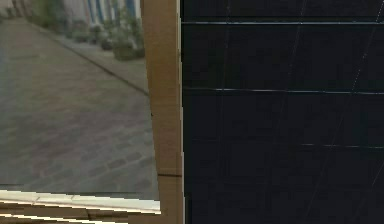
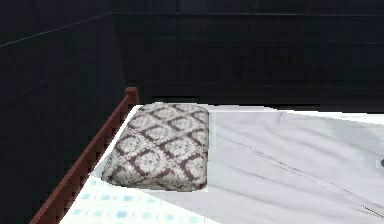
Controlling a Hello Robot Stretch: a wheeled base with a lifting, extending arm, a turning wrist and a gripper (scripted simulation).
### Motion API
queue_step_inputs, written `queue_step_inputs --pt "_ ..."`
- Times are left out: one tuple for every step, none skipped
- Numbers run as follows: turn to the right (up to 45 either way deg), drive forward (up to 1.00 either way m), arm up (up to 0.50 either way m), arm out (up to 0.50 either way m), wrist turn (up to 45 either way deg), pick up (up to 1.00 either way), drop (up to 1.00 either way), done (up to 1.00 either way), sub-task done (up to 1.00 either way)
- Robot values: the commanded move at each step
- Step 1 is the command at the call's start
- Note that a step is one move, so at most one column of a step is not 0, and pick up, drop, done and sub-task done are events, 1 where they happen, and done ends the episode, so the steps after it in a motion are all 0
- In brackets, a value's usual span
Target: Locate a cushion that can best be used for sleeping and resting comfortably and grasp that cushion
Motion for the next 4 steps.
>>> queue_step_inputs --pt "0.0 0.0 0.38 0.0 0.0 0.0 0.0 0.0 0.0" --pt "0.0 0.0 0.0 0.18 0.0 0.0 0.0 0.0 0.0" --pt "0.0 0.0 0.0 0.0 45.0 0.0 0.0 0.0 0.0" --pt "0.0 0.0 0.0 0.0 45.0 0.0 0.0 0.0 0.0"
